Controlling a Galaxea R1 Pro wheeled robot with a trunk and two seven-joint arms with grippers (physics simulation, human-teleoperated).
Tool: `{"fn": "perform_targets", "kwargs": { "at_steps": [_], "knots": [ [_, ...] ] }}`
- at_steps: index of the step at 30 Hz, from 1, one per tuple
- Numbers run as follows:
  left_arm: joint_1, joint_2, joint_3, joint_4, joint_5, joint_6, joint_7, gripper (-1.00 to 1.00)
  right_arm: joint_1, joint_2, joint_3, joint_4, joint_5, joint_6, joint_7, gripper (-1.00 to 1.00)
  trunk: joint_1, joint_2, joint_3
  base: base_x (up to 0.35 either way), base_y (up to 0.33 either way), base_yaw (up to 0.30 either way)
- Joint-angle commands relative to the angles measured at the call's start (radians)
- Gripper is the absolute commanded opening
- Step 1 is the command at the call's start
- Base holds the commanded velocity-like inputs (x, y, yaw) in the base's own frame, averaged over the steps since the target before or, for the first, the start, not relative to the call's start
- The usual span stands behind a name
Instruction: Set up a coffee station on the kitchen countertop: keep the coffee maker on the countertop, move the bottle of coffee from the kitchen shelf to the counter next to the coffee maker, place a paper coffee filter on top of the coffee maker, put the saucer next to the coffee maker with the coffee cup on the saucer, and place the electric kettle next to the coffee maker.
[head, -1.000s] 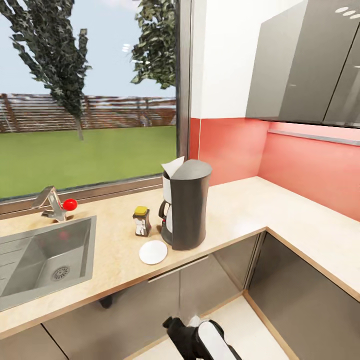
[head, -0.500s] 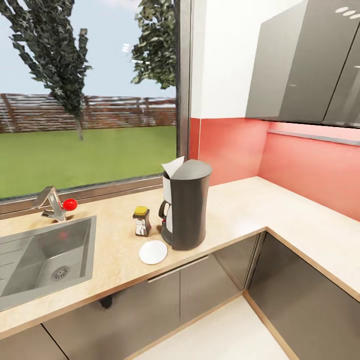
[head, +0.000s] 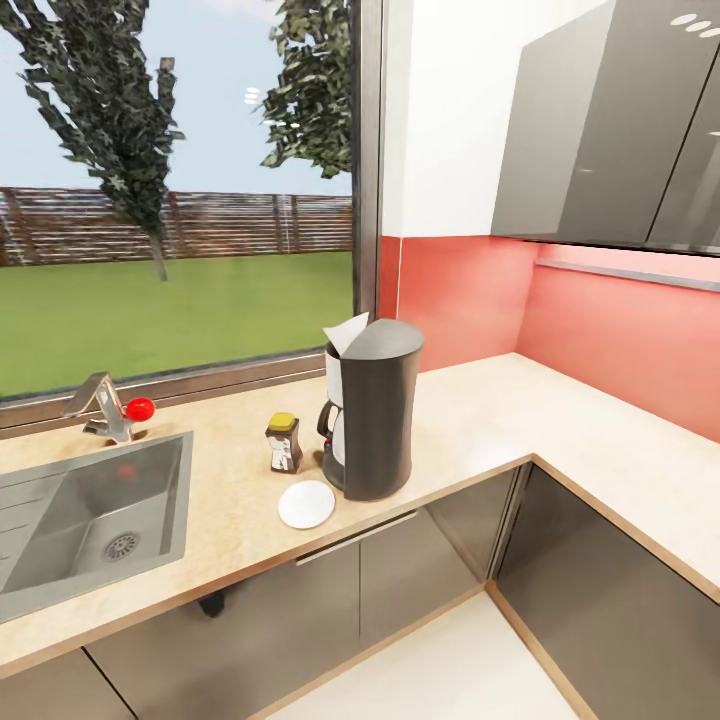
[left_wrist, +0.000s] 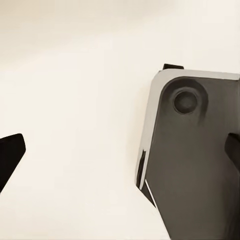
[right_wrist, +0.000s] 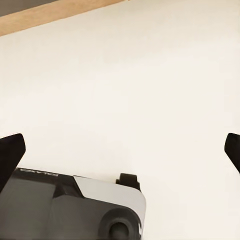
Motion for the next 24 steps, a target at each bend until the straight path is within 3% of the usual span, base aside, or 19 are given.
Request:
{"fn": "perform_targets", "kwargs": {
  "at_steps": [1,17,24],
  "knots": [
    [-0.001,0.0,-0.006,0.001,0.008,-0.005,0.002,1.0,-0.001,-0.002,0.007,0.002,-0.01,-0.004,0.004,1.0,0.001,-0.002,-0.002,0.0,0.0,0.0],
    [0.001,-0.006,-0.006,0.006,0.011,-0.006,0.0,1.0,-0.001,0.006,0.004,0.0,-0.014,-0.004,0.0,1.0,0.001,-0.002,-0.002,0.0,0.0,0.001],
    [0.001,-0.006,-0.006,0.004,0.011,-0.006,0.0,1.0,-0.001,0.007,0.003,-0.001,-0.015,-0.004,0.0,1.0,0.001,-0.002,-0.002,0.0,0.0,0.2]
  ]
}}
